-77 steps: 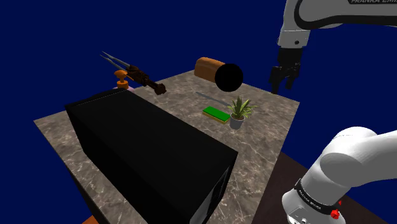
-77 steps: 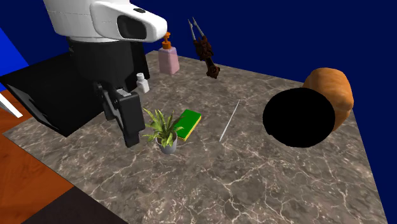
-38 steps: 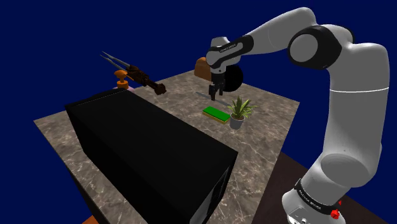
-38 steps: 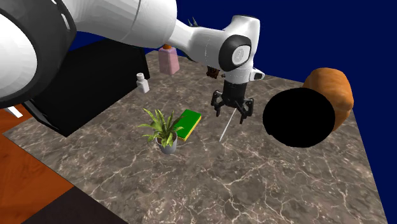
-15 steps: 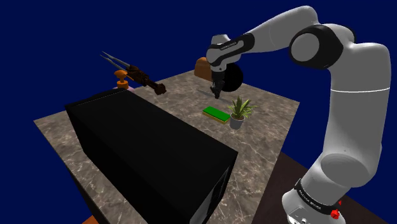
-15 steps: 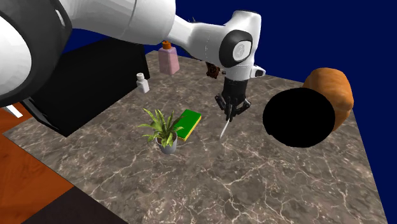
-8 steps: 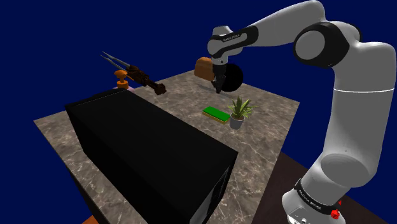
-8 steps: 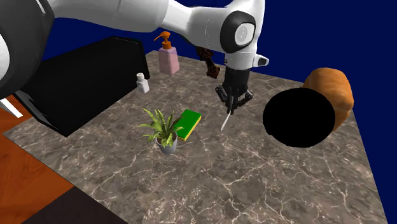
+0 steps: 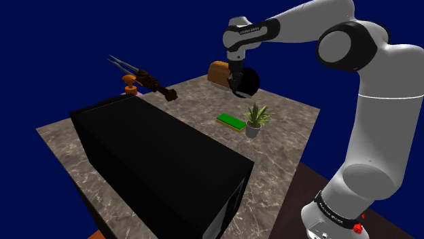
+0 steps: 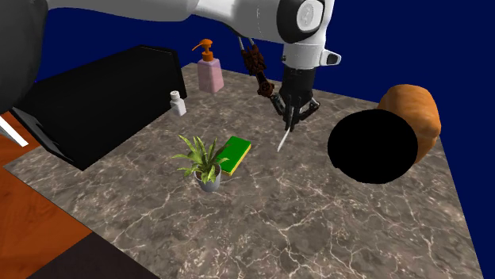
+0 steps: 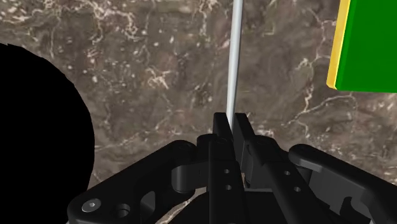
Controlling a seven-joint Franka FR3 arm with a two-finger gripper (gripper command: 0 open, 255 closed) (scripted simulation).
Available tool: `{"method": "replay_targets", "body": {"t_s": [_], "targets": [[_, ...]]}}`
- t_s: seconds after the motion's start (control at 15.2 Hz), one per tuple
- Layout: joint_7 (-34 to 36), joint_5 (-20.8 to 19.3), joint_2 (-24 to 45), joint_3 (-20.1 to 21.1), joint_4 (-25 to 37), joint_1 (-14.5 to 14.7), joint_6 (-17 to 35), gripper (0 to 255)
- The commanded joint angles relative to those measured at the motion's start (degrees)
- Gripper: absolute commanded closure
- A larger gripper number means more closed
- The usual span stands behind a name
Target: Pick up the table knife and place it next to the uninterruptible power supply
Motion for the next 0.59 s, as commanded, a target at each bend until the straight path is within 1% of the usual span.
{"method": "replay_targets", "body": {"t_s": [0.0,0.53], "targets": [[0.0,0.0,-0.2,0.0,1.1,0.0,-1.4,255],[-0.4,0.0,-0.5,-0.1,6.9,0.0,-7.4,255]]}}
